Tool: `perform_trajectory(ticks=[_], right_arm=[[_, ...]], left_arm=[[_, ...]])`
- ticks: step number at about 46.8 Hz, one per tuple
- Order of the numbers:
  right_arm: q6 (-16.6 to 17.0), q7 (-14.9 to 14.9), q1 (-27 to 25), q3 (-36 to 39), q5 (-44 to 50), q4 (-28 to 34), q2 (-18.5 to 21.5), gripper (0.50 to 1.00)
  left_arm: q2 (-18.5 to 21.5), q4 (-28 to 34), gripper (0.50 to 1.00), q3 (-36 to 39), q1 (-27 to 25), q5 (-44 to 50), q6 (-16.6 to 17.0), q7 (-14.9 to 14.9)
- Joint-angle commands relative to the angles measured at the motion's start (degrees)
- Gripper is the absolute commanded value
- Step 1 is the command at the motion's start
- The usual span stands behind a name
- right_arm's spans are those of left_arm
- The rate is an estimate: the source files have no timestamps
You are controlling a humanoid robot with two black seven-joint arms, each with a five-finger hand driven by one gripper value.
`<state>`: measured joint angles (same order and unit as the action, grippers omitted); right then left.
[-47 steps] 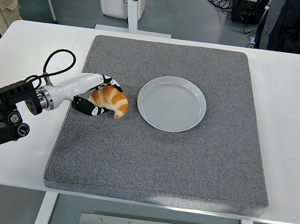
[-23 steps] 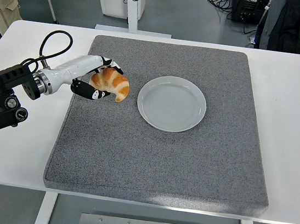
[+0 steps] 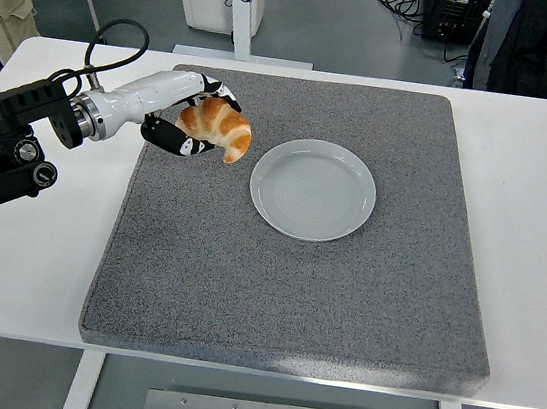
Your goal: Place the bread on the plate
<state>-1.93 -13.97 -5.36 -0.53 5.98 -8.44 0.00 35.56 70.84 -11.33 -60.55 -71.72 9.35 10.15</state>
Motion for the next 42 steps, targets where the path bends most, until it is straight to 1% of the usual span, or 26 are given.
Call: perform_trajectory(ticks=[1, 5, 15, 25, 36, 38, 42], right_arm=[[0.0, 0.0, 0.0, 0.0, 0.0, 0.0, 0.0, 1.000], [0.0, 0.0, 0.0, 0.0, 0.0, 0.0, 0.0, 1.000], [0.0, 0.0, 0.0, 0.0, 0.0, 0.0, 0.0, 1.000], [0.0, 0.0, 0.0, 0.0, 0.0, 0.0, 0.0, 1.000], [0.0, 0.0, 0.0, 0.0, 0.0, 0.0, 0.0, 1.000], [0.0, 0.0, 0.0, 0.0, 0.0, 0.0, 0.0, 1.000], [0.0, 0.0, 0.0, 0.0, 0.0, 0.0, 0.0, 1.000]], left_arm=[[0.0, -0.1, 0.500, 0.0, -1.7, 0.0, -1.7, -0.1], [0.0, -0.2, 0.500, 0.0, -3.3, 0.0, -2.8, -0.2], [-0.2, -0.3, 0.500, 0.1, -6.6, 1.1, -3.4, -0.4], [-0.7, -0.3, 0.500, 0.0, -10.2, 1.1, -6.8, -0.4], [-0.8, -0.2, 0.500, 0.0, -12.8, 1.1, -8.6, -0.3], [-1.1, -0.2, 0.500, 0.1, -13.1, 1.1, -8.6, -0.3], [-3.0, -0.2, 0.500, 0.1, -13.7, 1.1, -8.6, -0.3]])
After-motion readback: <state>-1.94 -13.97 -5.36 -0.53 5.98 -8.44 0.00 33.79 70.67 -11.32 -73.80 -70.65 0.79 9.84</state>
